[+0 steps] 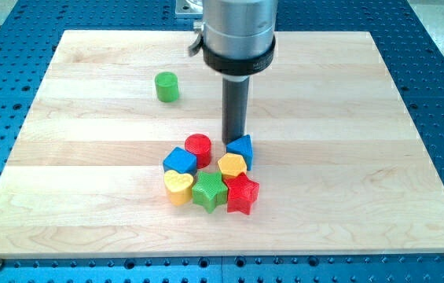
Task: Push the triangle into the cube
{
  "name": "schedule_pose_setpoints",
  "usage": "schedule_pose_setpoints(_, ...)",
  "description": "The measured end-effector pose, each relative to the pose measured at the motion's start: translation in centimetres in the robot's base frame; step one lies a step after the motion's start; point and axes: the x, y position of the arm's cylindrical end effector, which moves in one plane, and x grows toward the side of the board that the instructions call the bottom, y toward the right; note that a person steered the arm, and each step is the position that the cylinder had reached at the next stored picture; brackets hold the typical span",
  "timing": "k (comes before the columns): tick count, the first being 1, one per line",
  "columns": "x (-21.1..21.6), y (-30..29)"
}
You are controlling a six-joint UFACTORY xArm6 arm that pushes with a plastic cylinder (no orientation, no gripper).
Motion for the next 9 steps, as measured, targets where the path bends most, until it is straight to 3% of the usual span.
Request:
schedule_pose_setpoints(1, -2.2, 6.8)
schedule_pose_setpoints(2, 2.0, 9.3)
schedule_pose_setpoints(7, 4.0, -1.6)
schedule_pose_setpoints(9, 4.0, -3.0)
